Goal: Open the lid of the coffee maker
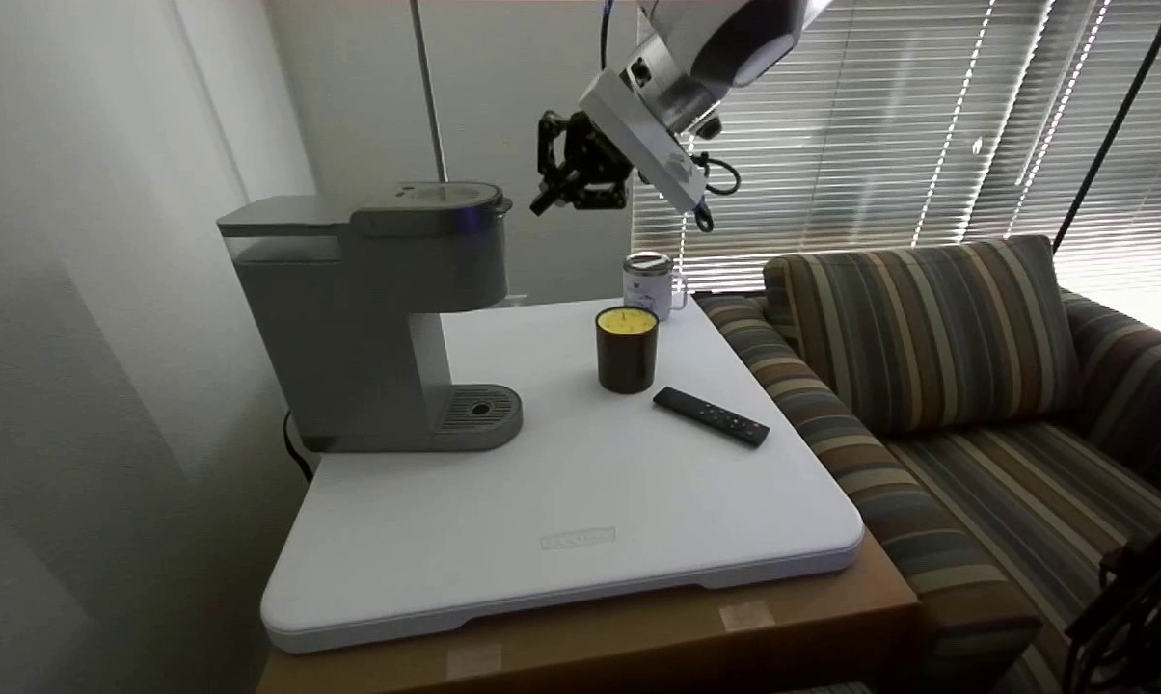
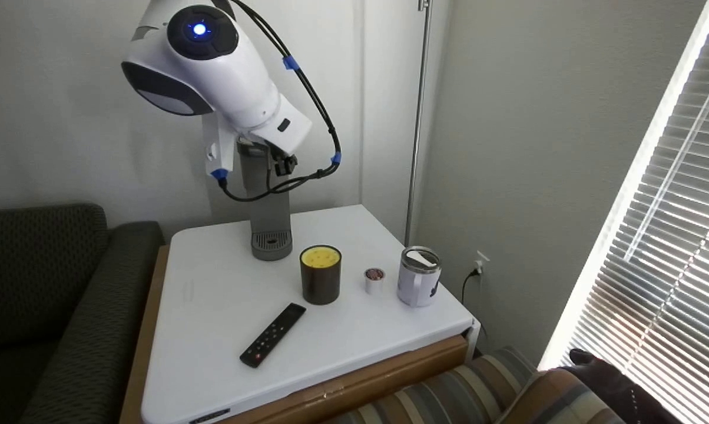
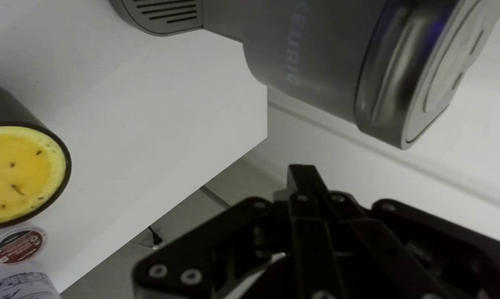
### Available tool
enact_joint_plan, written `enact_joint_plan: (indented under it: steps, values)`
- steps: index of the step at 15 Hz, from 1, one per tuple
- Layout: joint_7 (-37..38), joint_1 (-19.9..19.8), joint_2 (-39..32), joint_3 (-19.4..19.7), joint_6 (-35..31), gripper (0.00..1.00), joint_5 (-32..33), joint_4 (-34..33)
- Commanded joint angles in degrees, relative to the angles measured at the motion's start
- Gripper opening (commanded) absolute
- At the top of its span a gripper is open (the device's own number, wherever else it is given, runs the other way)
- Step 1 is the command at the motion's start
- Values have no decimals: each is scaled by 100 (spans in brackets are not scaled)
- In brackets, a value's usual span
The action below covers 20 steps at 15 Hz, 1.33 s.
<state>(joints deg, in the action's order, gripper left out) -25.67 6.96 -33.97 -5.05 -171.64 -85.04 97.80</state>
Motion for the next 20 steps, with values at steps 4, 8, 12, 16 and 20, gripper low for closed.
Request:
enact_joint_plan:
  steps: [4, 8, 12, 16, 20]
  values:
    - [-269, -204, 197, -194, 519, 0, -391, 134]
    - [-337, -208, 173, -189, 937, 0, -624, 112]
    - [-311, -227, 176, -162, 1195, 0, -655, 137]
    - [-287, -292, 214, -161, 1365, 0, -677, 175]
    - [-287, -332, 275, -162, 1467, 0, -709, 216]
